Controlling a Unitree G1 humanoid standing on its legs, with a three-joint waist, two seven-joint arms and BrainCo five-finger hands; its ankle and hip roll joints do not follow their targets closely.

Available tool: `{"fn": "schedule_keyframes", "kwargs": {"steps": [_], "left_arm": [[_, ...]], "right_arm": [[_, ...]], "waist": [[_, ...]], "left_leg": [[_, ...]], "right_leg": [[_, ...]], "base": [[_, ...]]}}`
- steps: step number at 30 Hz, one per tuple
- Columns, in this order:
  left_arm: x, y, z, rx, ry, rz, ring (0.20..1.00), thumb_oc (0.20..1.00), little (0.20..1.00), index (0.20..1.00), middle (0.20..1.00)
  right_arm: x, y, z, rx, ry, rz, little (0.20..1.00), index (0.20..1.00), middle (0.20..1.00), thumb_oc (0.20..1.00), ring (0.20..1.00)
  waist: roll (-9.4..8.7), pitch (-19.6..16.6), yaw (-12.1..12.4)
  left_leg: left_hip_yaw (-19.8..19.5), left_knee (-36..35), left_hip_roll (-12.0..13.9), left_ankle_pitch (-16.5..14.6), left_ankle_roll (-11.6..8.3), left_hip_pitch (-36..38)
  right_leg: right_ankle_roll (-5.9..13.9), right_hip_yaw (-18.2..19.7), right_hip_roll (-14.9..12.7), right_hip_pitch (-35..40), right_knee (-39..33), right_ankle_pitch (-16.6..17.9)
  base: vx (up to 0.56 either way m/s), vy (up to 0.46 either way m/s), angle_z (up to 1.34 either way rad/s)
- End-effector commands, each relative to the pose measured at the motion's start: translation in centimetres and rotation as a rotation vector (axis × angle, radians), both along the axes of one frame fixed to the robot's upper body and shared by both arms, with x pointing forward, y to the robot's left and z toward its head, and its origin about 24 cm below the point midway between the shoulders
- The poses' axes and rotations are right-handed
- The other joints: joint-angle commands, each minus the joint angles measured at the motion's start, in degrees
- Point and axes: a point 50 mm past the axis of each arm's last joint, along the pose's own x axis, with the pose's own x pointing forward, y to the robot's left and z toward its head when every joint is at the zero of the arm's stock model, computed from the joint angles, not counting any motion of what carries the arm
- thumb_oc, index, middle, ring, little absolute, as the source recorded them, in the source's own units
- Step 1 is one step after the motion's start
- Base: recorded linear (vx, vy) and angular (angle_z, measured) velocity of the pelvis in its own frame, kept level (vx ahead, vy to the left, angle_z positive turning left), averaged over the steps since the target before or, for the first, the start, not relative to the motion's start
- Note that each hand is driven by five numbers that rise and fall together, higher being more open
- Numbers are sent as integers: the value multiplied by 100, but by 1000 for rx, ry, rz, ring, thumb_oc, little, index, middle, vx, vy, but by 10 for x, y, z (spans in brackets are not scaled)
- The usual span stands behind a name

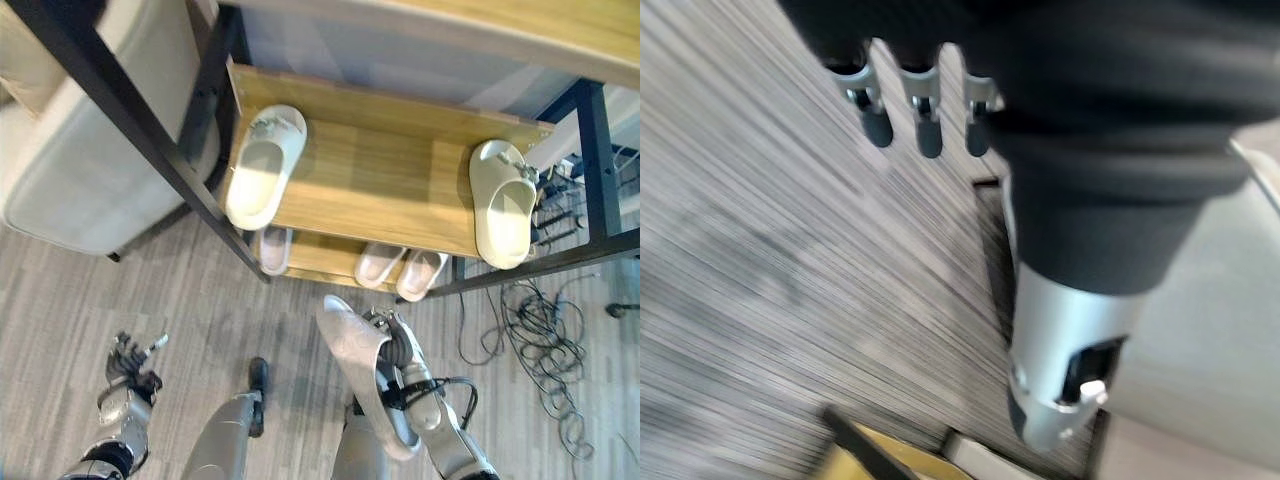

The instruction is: Arrange the slippers neatly on the shoe rack.

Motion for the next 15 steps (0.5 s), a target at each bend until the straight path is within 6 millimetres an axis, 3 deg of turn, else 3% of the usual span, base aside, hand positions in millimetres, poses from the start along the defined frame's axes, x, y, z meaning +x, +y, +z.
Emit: {"fn": "schedule_keyframes", "kwargs": {"steps": [1,2,5,6,7,8,10,12,15], "left_arm": [[5,13,23,-85,-207,206,1000,1000,1000,1000,1000],[28,-1,40,-112,-296,186,1000,1000,1000,1000,1000],[40,-13,56,-150,-383,176,1000,1000,1000,1000,1000],[45,-17,61,-218,-434,214,1000,1000,1000,1000,1000],[45,-17,62,-219,-436,213,1000,1000,1000,1000,1000],[45,-18,60,-250,-445,233,1000,1000,1000,1000,1000],[43,-19,56,-316,-447,293,1000,1000,1000,1000,1000],[42,-18,54,-328,-443,314,1000,1000,1000,1000,1000],[32,-10,37,-382,-381,379,1000,1000,1000,1000,1000]], "right_arm": [[6,-9,21,-1,-126,-39,200,200,200,200,200],[11,-11,28,-45,-177,-54,200,200,200,200,200],[12,-18,34,-70,-210,-79,200,200,200,200,200],[14,-22,38,-102,-234,-98,200,200,200,200,200],[14,-22,38,-102,-236,-99,200,200,200,200,200],[14,-23,37,-116,-234,-108,200,200,200,200,200],[18,-28,43,-141,-264,-139,200,200,200,200,200],[19,-28,47,-131,-281,-143,200,200,200,200,200],[23,-28,54,-162,-312,-135,200,200,200,200,200]], "waist": [[208,382,61],[217,476,6],[265,465,-22],[276,295,-55],[280,285,-68],[282,198,-62],[269,117,-26],[270,42,-32],[262,-44,-11]], "left_leg": [[-662,1211,525,-499,-518,-849],[-768,1665,418,-627,-526,-1155],[-936,2018,389,-667,-557,-1554],[-1124,2497,405,-968,-621,-1996],[-1115,2493,383,-798,-593,-2121],[-1201,2730,401,-1060,-622,-2234],[-1398,3446,383,-1255,-639,-2883],[-1432,3695,378,-1342,-660,-3131],[-1552,4384,400,-1566,-656,-3741]], "right_leg": [[183,-114,192,-653,430,676],[86,46,189,-766,596,472],[-30,152,229,-1251,1246,182],[-112,161,214,-1746,1997,-324],[-137,143,192,-1856,1990,-199],[-174,178,214,-2036,2407,-540],[-312,162,212,-2791,3447,-979],[-341,159,224,-3087,3775,-1141],[-462,252,246,-3804,4635,-1506]], "base": [[-90,-45,-21],[-87,-28,1],[-61,-55,67],[-72,-98,61],[45,-127,57],[-28,-78,48],[-13,-137,37],[-28,-82,27],[-39,-79,14]]}}
